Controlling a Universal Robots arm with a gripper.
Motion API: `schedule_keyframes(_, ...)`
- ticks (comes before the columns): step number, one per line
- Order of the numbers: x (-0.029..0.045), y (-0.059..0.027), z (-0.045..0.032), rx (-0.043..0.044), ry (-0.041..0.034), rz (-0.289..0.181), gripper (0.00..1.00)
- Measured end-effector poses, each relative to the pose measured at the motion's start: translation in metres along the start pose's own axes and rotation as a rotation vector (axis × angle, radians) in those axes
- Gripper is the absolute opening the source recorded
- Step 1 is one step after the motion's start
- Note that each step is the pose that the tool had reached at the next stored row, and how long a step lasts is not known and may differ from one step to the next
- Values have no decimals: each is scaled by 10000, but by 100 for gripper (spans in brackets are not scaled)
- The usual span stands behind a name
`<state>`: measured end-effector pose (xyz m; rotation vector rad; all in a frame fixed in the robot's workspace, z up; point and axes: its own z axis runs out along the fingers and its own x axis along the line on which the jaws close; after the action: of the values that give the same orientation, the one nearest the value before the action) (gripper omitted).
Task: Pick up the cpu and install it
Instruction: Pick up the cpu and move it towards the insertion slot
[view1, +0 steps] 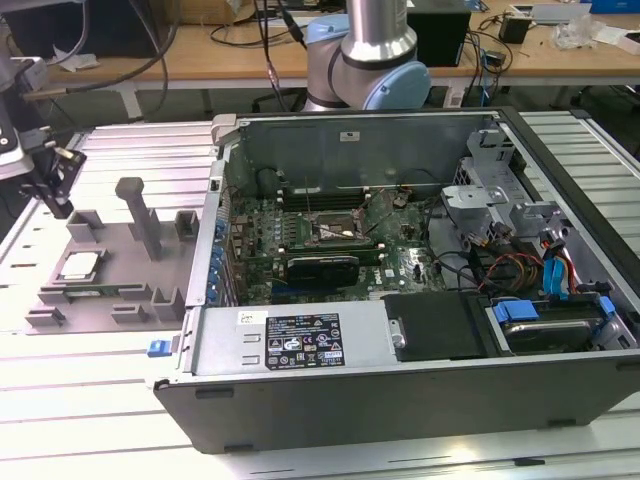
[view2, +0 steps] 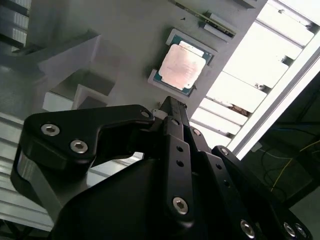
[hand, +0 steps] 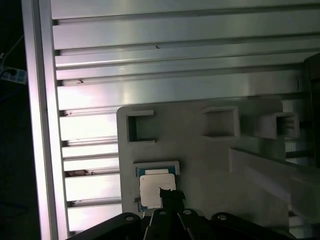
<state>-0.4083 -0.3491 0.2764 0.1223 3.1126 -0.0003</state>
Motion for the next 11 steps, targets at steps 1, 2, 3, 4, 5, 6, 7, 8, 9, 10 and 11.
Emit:
schedule_keyframes(1,4,-9,17,0,0,-1,11)
schedule_keyframes(2,6,-21,37,-1,-1,-2,11)
schedule_keyframes(3,9,-40,66,-1,-3,-2,11)
schedule_keyframes(4,11,-52,81,-1,-1,-2,11)
schedule_keyframes(5,15,-71,110,0,-1,-2,11)
schedule_keyframes(6,17,-81,128,-1,-2,-1,11)
schedule_keyframes(7,20,-91,146,-1,-2,-1,11)
schedule_keyframes(8,24,-104,169,0,-1,-2,11)
schedule_keyframes(9,28,-114,188,0,-1,-1,11)
schedule_keyframes(10,30,-121,204,1,0,-1,11)
schedule_keyframes(11,32,-129,224,1,0,-1,11)
